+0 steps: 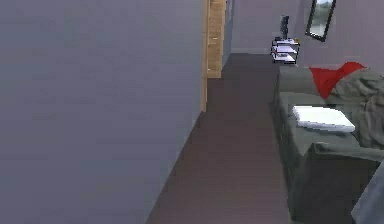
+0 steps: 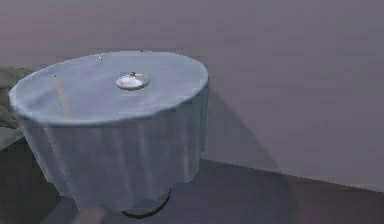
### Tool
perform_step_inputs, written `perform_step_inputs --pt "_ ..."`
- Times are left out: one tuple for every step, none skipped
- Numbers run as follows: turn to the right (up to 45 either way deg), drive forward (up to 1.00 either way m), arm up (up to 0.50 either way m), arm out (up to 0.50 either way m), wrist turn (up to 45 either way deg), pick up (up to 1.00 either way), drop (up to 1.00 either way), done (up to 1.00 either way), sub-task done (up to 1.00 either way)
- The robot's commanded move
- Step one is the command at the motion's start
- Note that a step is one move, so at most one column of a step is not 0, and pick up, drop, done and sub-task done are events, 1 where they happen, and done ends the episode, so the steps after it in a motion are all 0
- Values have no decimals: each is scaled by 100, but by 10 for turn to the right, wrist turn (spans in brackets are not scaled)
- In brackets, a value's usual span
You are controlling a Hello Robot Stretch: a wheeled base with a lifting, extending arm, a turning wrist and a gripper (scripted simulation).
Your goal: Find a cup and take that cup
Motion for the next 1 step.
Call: perform_step_inputs --pt "90 0 0 0 0 0 0 0 0"
